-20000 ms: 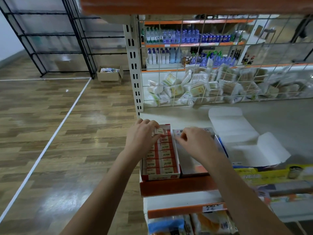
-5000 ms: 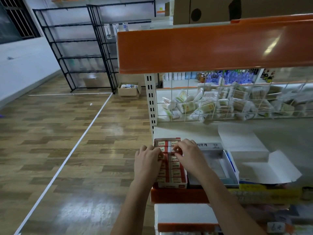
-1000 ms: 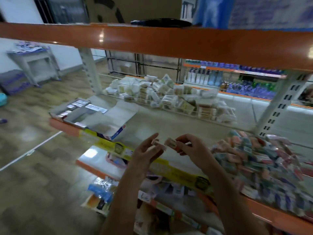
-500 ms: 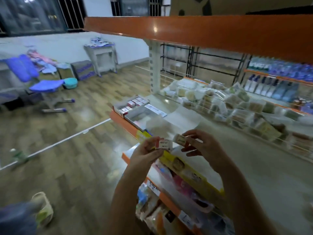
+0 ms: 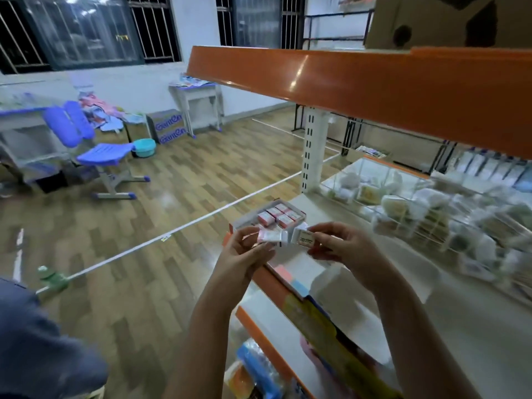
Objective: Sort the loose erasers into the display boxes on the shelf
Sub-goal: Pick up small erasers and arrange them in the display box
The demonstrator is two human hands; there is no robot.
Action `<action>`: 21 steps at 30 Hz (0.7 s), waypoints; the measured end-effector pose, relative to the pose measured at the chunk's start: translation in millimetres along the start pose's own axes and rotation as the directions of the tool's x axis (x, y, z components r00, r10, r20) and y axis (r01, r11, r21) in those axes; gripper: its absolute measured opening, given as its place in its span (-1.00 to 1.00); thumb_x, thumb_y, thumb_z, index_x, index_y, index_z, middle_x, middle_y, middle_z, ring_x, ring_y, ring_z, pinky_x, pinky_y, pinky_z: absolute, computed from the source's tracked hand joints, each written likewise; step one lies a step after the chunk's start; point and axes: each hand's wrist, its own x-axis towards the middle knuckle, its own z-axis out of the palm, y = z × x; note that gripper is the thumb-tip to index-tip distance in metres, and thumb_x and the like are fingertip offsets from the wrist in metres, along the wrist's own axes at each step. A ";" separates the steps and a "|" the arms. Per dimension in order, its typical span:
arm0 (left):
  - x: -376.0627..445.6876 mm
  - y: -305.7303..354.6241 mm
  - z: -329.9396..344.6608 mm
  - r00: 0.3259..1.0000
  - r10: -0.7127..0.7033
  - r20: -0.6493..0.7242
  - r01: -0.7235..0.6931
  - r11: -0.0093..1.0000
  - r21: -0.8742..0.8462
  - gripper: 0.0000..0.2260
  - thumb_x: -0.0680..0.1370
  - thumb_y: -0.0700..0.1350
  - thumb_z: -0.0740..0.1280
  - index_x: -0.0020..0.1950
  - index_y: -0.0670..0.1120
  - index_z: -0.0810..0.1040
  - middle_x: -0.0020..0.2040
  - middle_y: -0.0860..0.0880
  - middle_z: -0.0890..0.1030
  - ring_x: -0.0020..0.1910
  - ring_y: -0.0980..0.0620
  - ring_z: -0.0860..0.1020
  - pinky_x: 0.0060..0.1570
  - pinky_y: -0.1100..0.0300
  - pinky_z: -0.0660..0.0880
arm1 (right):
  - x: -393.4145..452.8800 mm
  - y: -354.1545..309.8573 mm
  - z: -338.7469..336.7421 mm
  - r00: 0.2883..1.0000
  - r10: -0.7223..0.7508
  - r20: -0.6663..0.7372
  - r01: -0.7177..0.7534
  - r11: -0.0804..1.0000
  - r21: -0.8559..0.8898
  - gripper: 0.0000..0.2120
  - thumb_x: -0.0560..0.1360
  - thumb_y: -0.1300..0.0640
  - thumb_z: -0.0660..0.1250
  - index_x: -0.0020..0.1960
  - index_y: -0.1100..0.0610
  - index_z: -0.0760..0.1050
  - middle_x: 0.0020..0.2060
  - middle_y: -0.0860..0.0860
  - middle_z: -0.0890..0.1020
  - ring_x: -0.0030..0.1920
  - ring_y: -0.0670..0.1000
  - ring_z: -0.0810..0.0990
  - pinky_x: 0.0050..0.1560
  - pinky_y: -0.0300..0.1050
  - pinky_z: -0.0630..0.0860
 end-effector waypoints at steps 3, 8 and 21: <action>26.6 3.9 -19.6 0.998 -0.069 -0.013 0.068 0.994 -0.085 -0.75 0.33 -0.27 0.35 -0.01 -0.21 0.48 -0.14 -0.14 0.66 -0.19 0.00 0.66 -0.14 0.16 0.61 | 24.4 1.5 13.1 0.998 0.052 0.023 -0.052 0.998 0.024 -0.87 0.49 0.31 0.30 -0.03 0.16 0.59 -0.12 0.16 0.65 -0.24 0.03 0.67 -0.22 -0.25 0.59; 82.8 19.9 -47.7 0.981 -0.182 0.061 0.184 0.983 -0.020 -0.73 0.36 -0.20 0.37 0.04 -0.17 0.49 -0.11 -0.19 0.66 -0.18 -0.08 0.66 -0.12 0.11 0.62 | 65.0 1.9 34.2 0.995 0.092 -0.021 -0.092 0.996 0.009 -0.79 0.44 0.39 0.34 0.02 0.19 0.56 -0.04 0.21 0.61 -0.17 0.00 0.62 -0.21 -0.32 0.57; 193.4 32.3 -94.5 0.773 -0.479 0.415 0.460 0.875 0.152 -0.76 0.60 -0.22 0.11 0.17 -0.17 0.51 -0.02 -0.15 0.65 -0.13 -0.01 0.62 -0.17 0.20 0.58 | 117.8 22.9 83.1 0.868 0.155 -0.472 -0.359 0.853 -0.378 -0.72 0.37 0.10 0.50 0.05 -0.02 0.54 -0.07 -0.11 0.60 -0.07 -0.14 0.58 -0.21 -0.31 0.46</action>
